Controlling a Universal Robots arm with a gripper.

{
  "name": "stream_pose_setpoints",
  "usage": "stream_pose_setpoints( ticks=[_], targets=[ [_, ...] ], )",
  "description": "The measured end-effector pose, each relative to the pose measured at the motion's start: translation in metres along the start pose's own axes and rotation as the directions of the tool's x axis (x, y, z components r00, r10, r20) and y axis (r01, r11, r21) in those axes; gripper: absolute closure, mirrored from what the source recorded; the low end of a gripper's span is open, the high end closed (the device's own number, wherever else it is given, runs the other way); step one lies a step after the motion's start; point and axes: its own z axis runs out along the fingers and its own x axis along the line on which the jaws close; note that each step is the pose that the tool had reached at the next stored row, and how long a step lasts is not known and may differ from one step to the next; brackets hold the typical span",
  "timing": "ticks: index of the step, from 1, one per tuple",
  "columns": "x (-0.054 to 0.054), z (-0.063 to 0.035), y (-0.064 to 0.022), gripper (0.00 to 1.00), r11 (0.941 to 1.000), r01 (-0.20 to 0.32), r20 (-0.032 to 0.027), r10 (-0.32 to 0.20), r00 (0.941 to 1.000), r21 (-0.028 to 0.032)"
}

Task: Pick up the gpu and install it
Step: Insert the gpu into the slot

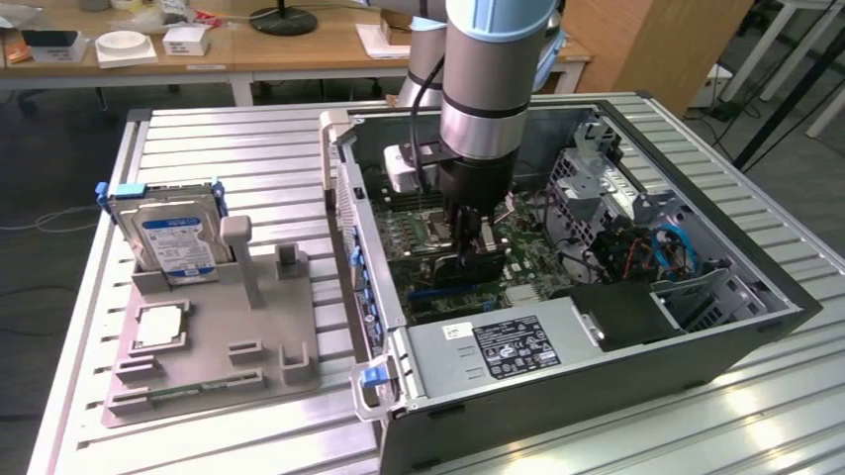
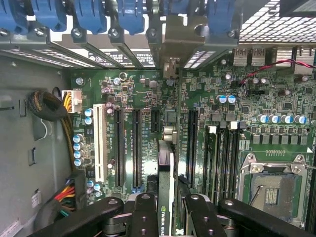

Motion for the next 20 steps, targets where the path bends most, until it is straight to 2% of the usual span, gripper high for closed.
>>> stream_pose_setpoints(
  ticks=[20],
  targets=[
    [-0.0026, 0.0006, 0.0002, 0.74, 1.0000, 0.005, 0.0007, -0.005, 1.0000, 0.0003]
  ],
)
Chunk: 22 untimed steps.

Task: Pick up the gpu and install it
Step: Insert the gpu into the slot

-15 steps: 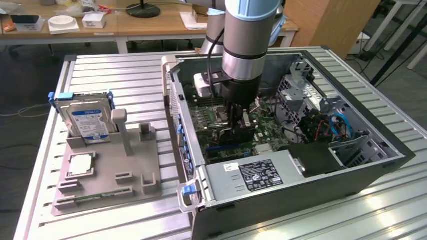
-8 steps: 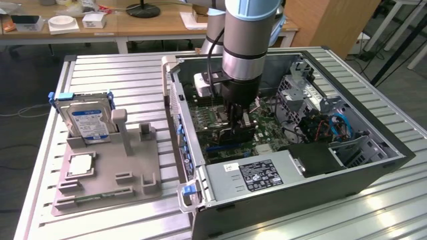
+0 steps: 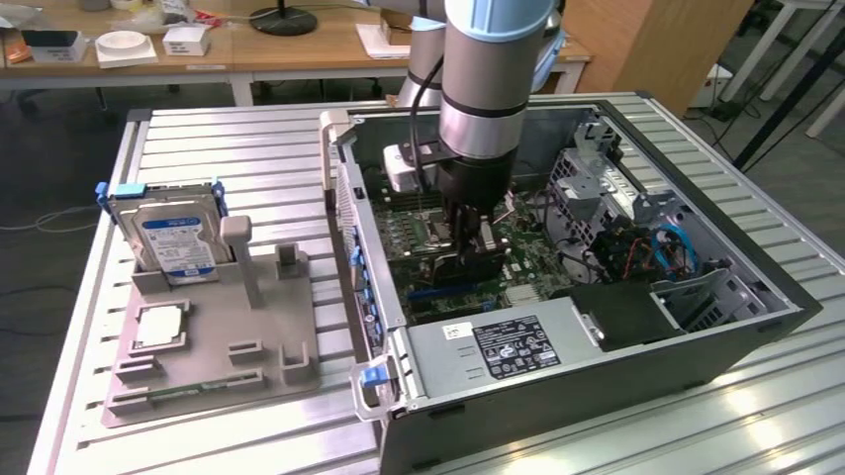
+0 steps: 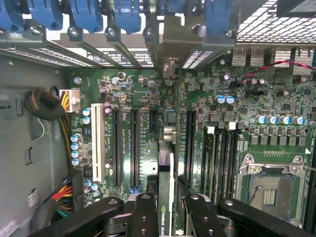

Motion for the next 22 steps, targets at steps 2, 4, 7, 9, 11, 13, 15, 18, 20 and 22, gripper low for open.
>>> stream_pose_setpoints(
  ticks=[2, 4, 7, 9, 11, 13, 15, 18, 20, 22],
  targets=[
    [-0.0008, -0.0001, -0.0001, 0.74, 1.0000, 0.001, 0.0000, -0.001, 1.0000, 0.0000],
    [-0.0020, -0.0001, -0.0001, 0.74, 1.0000, 0.004, 0.0000, -0.004, 1.0000, 0.0000],
    [-0.0024, 0.0000, -0.0001, 0.74, 0.9999, 0.010, 0.0006, -0.010, 0.9999, 0.0003],
    [-0.0024, 0.0003, -0.0001, 0.74, 0.9999, 0.011, 0.0007, -0.011, 0.9999, 0.0003],
    [-0.0025, 0.0014, 0.0001, 0.74, 0.9999, 0.011, 0.0006, -0.011, 0.9999, 0.0003],
    [-0.0025, 0.0022, 0.0003, 0.74, 0.9999, 0.011, 0.0004, -0.011, 0.9999, 0.0003],
    [-0.0025, 0.0022, 0.0003, 0.74, 0.9999, 0.011, 0.0001, -0.011, 0.9999, 0.0002],
    [-0.0025, 0.0023, 0.0004, 0.74, 0.9999, 0.011, -0.0004, -0.011, 0.9999, 0.0003],
    [-0.0025, 0.0023, 0.0005, 0.74, 0.9999, 0.011, -0.0005, -0.011, 0.9999, 0.0004],
    [-0.0025, 0.0023, 0.0005, 0.74, 0.9999, 0.011, -0.0005, -0.011, 0.9999, 0.0005]
  ],
)
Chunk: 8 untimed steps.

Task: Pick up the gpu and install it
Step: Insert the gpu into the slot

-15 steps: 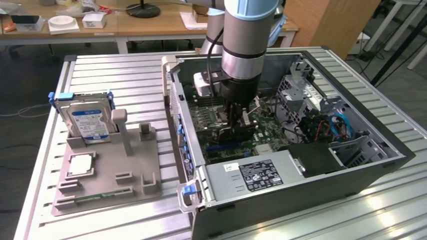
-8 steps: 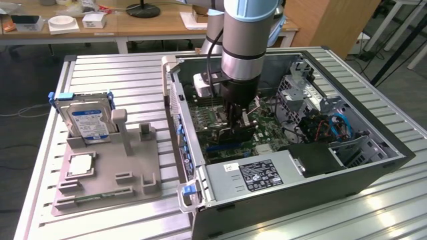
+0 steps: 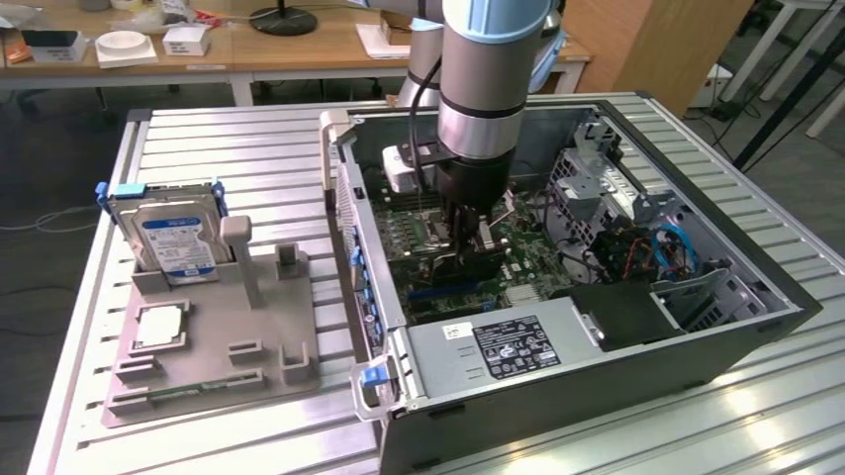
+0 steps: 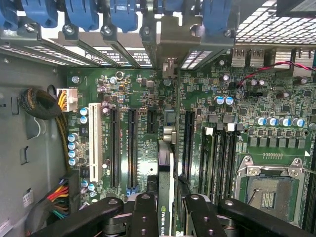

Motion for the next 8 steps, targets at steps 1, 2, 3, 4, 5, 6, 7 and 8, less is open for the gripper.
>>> stream_pose_setpoints(
  ticks=[1, 2, 3, 4, 5, 6, 7, 8],
  targets=[
    [0.0000, 0.0000, 0.0001, 0.74, 1.0000, 0.000, 0.0000, 0.000, 1.0000, 0.0001],
    [0.0000, 0.0000, 0.0004, 0.74, 1.0000, 0.000, 0.0001, 0.000, 1.0000, 0.0003],
    [0.0000, 0.0000, 0.0005, 0.74, 1.0000, 0.000, 0.0001, 0.000, 1.0000, 0.0004],
    [0.0000, 0.0000, 0.0007, 0.74, 1.0000, 0.000, 0.0001, 0.000, 1.0000, 0.0007],
    [0.0000, 0.0002, 0.0007, 0.74, 1.0000, 0.000, 0.0001, 0.000, 1.0000, 0.0011],
    [0.0000, 0.0003, 0.0008, 0.74, 1.0000, 0.000, 0.0000, 0.000, 1.0000, 0.0015],
    [0.0000, 0.0005, 0.0009, 0.74, 1.0000, 0.000, -0.0001, 0.000, 1.0000, 0.0020],
    [0.0000, 0.0012, 0.0010, 0.74, 1.0000, 0.000, -0.0001, 0.000, 1.0000, 0.0031]
  ],
)
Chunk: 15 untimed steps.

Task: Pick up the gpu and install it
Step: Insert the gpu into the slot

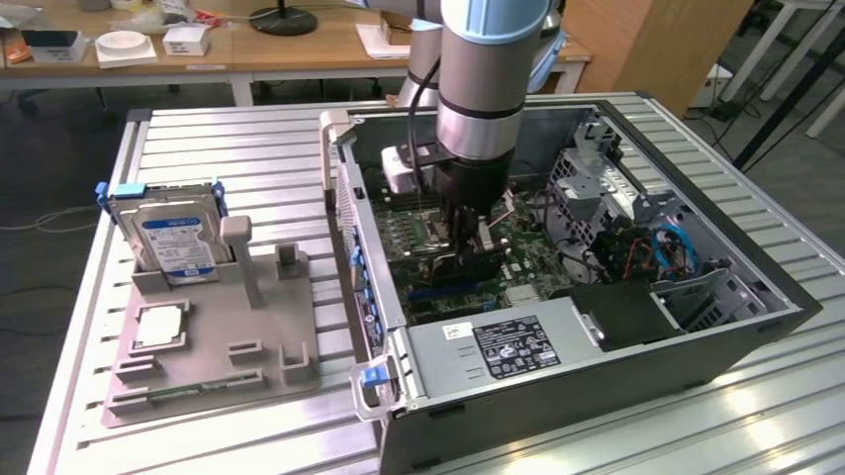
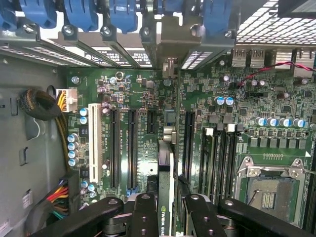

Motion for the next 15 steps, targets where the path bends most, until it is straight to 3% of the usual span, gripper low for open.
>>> stream_pose_setpoints(
  ticks=[15],
  targets=[
    [-0.0002, 0.0038, 0.0003, 0.74, 1.0000, 0.000, -0.0003, 0.000, 1.0000, 0.0023]
  ],
)
